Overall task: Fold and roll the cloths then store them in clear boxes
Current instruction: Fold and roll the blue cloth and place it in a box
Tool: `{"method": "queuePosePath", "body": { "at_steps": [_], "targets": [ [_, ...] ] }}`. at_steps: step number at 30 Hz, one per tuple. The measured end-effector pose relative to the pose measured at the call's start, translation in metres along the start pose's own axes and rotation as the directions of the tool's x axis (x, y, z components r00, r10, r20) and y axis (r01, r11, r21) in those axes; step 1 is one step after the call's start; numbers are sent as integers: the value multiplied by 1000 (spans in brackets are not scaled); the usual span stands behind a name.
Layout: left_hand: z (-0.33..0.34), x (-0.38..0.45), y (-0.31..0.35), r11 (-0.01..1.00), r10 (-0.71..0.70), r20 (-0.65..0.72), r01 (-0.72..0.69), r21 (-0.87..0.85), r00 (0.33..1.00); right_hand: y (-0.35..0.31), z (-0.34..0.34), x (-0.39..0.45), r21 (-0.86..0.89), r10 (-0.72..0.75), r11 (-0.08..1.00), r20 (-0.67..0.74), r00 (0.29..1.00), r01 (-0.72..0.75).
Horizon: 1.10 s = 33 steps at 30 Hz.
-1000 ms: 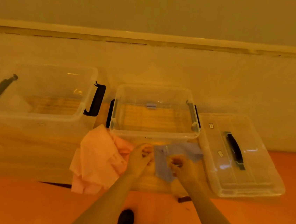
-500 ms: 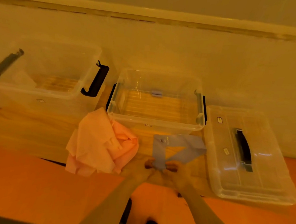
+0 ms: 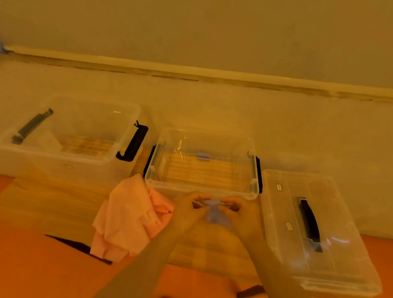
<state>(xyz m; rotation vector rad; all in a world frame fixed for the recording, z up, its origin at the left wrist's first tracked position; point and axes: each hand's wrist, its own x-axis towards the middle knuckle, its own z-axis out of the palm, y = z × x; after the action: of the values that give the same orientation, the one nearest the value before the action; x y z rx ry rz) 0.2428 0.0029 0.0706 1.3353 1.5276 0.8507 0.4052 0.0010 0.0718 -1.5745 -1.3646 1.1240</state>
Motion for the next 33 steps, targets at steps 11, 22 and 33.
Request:
{"method": "queuePosePath", "body": {
  "at_steps": [11,22,33],
  "targets": [
    [-81,32,163,920,384,-71,-376,110,920,-159,-34,39,33,-330,940,-166,929,339],
    [-143,38,248,818,564,-81,-543,192,822,-263,-40,51,78,-435,886,-205,877,457],
    [-161,38,260,848,527,-120,-513,129,841,-288,-30,52,141,-395,890,-240,887,434]
  ]
}}
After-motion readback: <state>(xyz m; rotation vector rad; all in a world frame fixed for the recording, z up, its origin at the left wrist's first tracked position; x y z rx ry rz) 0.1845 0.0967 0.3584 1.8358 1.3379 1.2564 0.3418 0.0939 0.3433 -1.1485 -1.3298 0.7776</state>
